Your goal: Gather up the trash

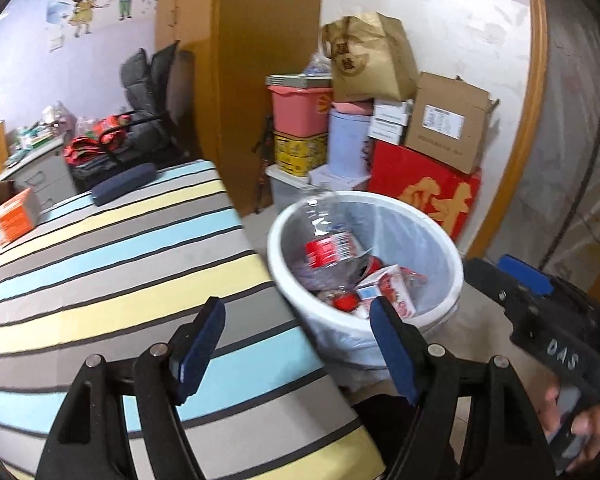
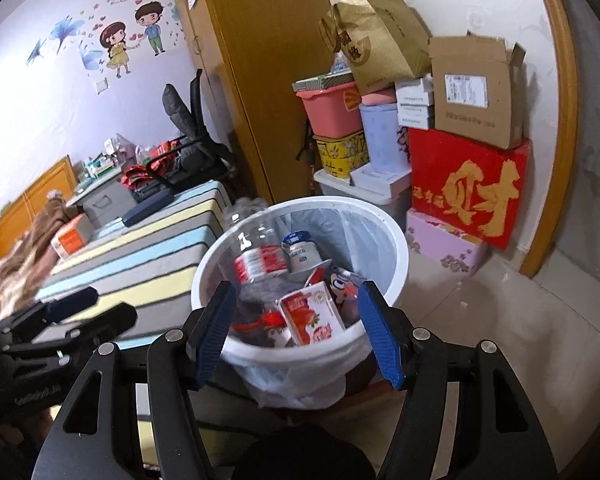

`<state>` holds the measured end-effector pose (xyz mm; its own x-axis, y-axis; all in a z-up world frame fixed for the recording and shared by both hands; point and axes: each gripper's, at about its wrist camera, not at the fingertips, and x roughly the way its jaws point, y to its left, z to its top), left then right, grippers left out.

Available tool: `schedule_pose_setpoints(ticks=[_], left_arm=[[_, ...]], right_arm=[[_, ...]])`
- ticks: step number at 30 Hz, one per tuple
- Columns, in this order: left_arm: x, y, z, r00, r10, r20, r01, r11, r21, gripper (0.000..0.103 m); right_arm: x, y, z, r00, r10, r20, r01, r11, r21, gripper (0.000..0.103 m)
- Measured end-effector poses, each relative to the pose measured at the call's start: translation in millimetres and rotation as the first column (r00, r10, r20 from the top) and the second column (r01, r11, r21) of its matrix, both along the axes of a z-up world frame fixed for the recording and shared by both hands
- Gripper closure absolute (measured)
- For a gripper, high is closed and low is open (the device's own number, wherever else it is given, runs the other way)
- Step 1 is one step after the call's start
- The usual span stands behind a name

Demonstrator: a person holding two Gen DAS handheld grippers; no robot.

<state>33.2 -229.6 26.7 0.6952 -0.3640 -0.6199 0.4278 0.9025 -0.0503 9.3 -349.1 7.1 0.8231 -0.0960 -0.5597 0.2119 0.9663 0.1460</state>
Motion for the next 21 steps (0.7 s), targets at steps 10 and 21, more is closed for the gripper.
schedule_pose_setpoints(ticks=[10, 21], left_arm=[[-28, 26, 5, 0.996, 0.062, 0.063, -0.062, 0.998, -0.006, 0.026], [-46, 42, -1, 0.991, 0.099, 0.091, -0.101, 0.995, 0.017, 0.026]], right_arm=[[-20, 27, -1, 0.998, -0.038, 0.040, 0.040, 0.998, -0.042, 0.038], [-33, 44, -6, 0.996, -0.069, 0.048, 0.071, 0.996, -0.047, 0.038]])
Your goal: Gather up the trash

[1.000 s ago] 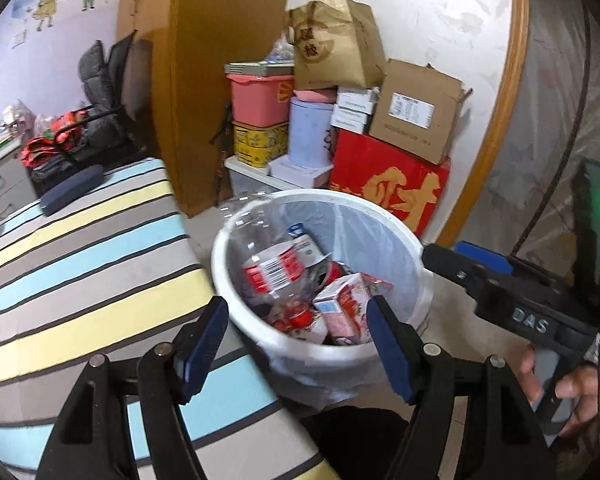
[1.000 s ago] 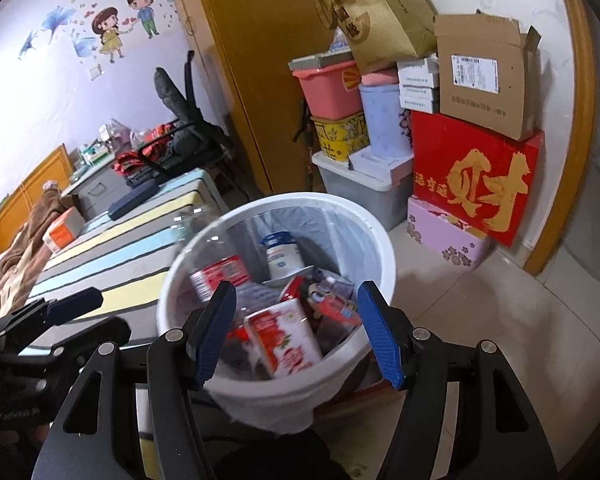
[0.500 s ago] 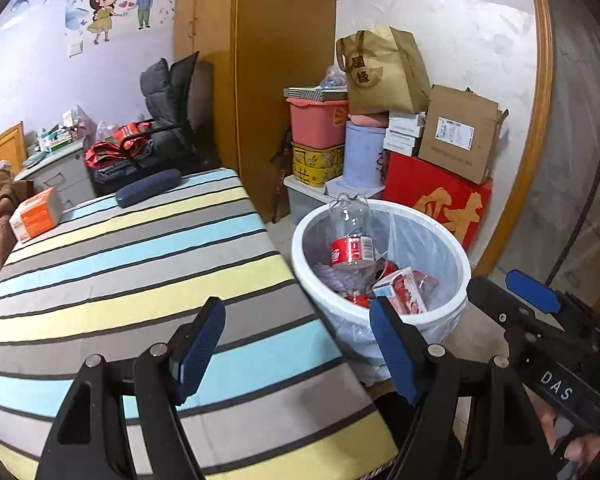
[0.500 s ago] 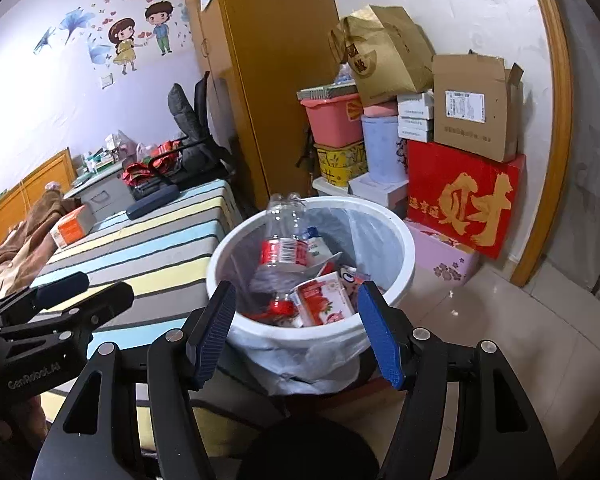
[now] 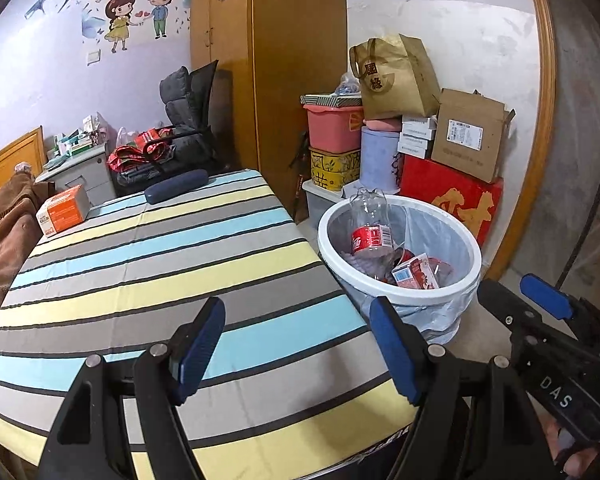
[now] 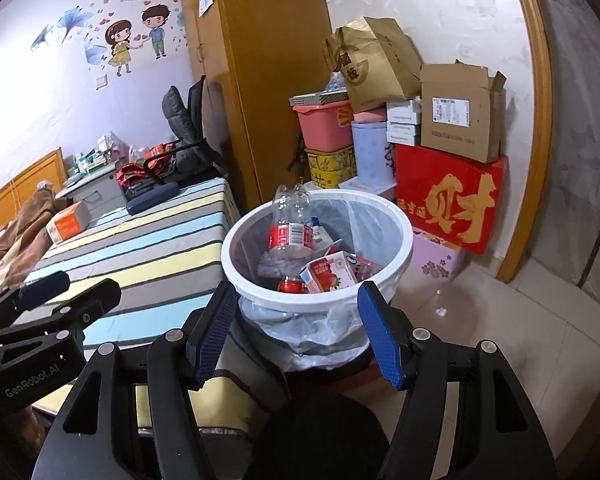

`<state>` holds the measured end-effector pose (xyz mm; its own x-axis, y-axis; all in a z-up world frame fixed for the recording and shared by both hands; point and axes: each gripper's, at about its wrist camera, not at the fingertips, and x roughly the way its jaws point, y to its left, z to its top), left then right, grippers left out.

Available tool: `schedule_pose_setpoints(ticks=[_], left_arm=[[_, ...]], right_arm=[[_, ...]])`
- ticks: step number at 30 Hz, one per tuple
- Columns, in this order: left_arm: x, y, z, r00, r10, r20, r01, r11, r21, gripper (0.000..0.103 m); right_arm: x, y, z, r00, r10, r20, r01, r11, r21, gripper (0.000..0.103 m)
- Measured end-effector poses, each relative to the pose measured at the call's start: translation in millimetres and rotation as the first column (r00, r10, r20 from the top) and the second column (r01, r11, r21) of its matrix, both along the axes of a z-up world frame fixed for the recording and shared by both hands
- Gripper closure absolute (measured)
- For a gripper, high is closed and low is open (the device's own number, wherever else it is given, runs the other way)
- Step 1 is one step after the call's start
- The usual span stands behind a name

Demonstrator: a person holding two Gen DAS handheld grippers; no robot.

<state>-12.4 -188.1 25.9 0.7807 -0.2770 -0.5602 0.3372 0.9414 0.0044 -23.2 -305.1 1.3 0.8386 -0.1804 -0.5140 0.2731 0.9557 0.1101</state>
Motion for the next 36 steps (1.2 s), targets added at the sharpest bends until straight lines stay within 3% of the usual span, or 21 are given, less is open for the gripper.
schedule_pose_setpoints(ticks=[36], left_arm=[[-4, -3, 3, 1.000, 0.010, 0.001, -0.010, 1.000, -0.015, 0.026]], right_arm=[[-8, 20, -1, 1.000, -0.001, 0.012, 0.001, 1.000, 0.001, 0.038]])
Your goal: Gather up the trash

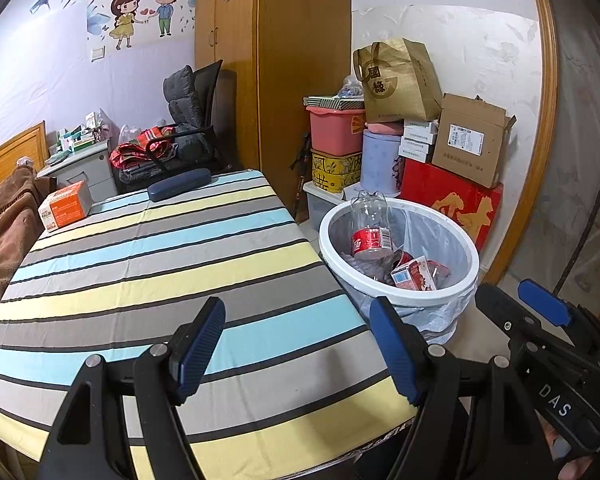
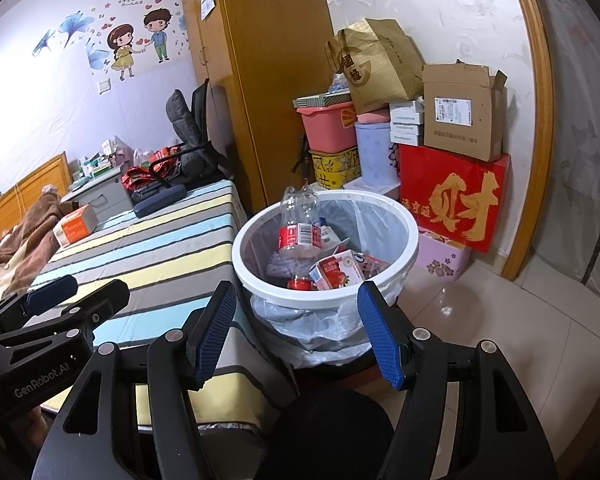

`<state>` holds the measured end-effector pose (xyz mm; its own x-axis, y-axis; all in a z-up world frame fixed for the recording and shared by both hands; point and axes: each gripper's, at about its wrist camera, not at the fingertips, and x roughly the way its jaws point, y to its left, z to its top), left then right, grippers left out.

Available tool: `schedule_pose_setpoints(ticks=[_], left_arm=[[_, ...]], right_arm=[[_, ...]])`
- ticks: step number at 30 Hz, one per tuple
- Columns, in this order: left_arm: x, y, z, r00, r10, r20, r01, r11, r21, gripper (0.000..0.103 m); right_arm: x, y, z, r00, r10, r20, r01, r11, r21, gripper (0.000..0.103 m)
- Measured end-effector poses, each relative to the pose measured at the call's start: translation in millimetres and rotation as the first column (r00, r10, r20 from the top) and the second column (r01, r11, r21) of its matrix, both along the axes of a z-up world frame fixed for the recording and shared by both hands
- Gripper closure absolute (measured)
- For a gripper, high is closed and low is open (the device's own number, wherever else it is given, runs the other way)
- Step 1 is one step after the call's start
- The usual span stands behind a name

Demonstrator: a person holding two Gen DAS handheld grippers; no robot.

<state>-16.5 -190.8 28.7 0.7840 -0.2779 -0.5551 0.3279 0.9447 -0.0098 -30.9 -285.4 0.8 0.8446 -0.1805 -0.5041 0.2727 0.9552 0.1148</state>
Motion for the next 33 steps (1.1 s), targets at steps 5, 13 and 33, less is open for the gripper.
schedule_pose_setpoints(ticks=[5, 13, 33], left_arm=[[-0.4, 0.2, -0.3, 1.000, 0.001, 0.001, -0.001, 1.000, 0.001, 0.026], [-0.6, 0.6, -0.3, 1.000, 0.002, 0.001, -0.002, 1.000, 0.001, 0.026], [-2.6, -0.4, 1.5, 1.000, 0.010, -0.003, -0.010, 1.000, 0.001, 0.026]], right_arm=[[0.0, -0.1, 0.0, 1.000, 0.000, -0.001, 0.000, 1.000, 0.000, 0.038], [0.0, 0.4, 1.1, 1.000, 0.001, 0.000, -0.001, 1.000, 0.001, 0.038], [0.3, 0.7, 1.5, 1.000, 0.006, -0.003, -0.006, 1.000, -0.003, 0.038]])
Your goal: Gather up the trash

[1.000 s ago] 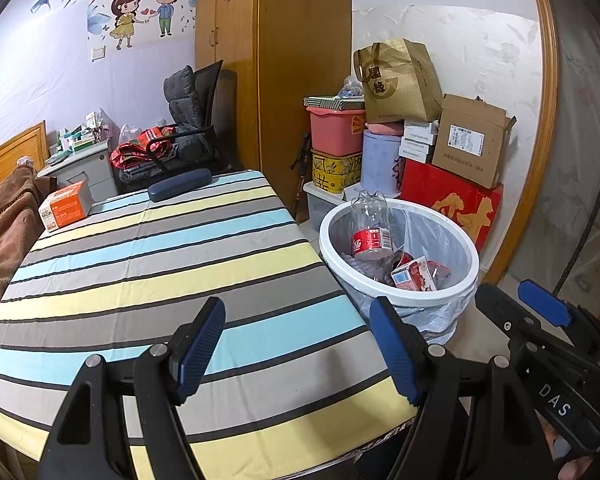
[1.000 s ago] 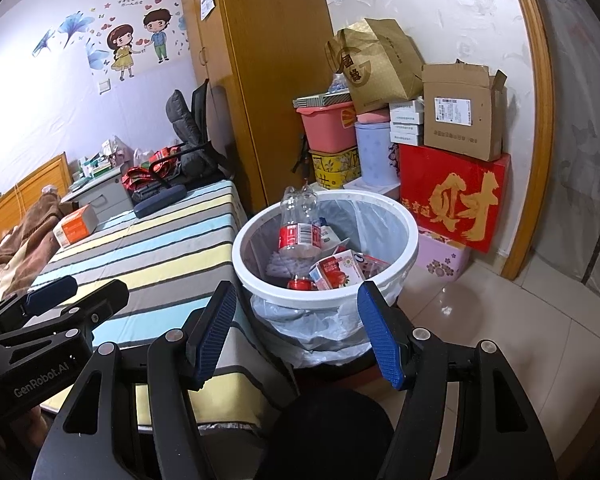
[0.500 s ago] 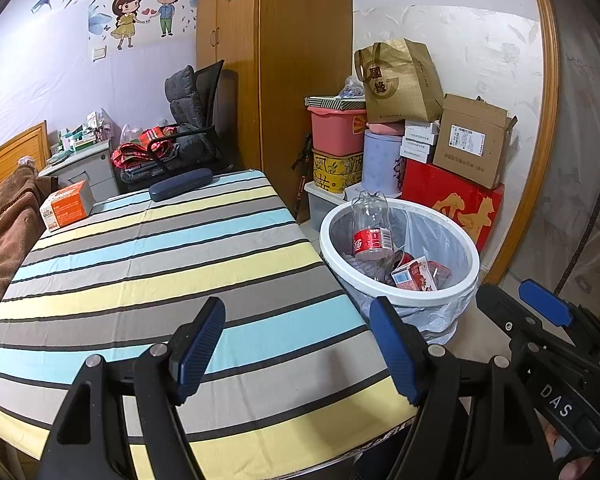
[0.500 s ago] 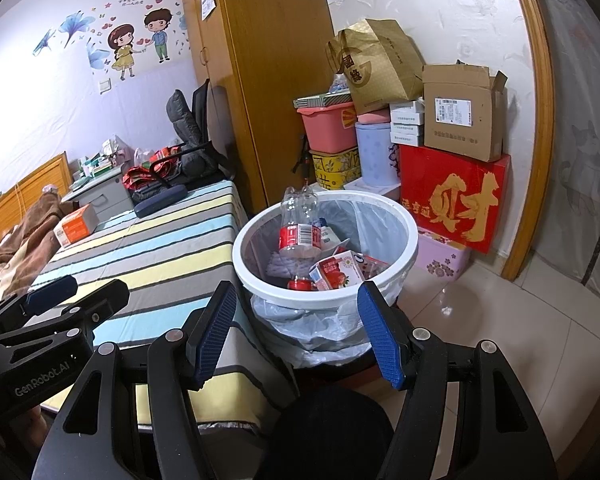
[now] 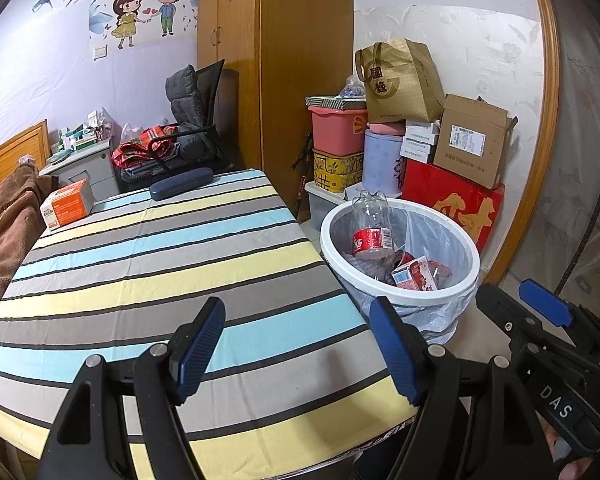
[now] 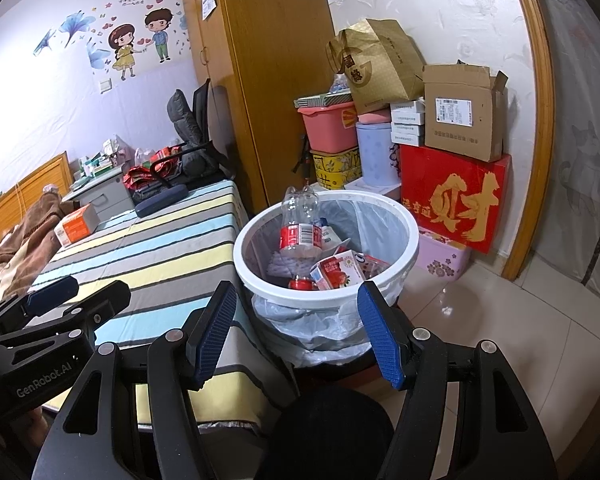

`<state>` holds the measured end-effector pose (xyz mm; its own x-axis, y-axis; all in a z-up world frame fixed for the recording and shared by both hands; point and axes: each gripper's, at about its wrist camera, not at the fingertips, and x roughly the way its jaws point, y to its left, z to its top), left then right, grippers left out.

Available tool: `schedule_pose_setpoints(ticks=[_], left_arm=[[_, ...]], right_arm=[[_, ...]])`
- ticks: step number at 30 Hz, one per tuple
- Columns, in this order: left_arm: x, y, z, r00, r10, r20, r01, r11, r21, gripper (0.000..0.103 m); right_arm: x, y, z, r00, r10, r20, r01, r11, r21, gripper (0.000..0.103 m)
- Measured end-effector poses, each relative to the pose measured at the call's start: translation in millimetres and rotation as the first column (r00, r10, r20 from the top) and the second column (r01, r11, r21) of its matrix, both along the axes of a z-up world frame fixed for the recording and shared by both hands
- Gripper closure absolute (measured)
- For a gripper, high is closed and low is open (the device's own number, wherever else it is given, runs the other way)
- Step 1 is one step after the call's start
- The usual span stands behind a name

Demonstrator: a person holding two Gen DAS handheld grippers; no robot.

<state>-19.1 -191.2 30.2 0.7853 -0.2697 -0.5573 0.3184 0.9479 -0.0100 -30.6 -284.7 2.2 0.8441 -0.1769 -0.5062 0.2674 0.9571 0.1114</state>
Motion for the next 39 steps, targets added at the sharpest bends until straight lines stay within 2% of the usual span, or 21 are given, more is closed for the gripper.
schedule_pose_setpoints(ticks=[39], left_arm=[[-4.0, -3.5, -3.1, 1.000, 0.005, 0.000, -0.005, 1.000, -0.013, 0.026]], right_arm=[[1.2, 1.1, 1.8, 1.000, 0.013, 0.004, -0.013, 1.000, -0.006, 0.038]])
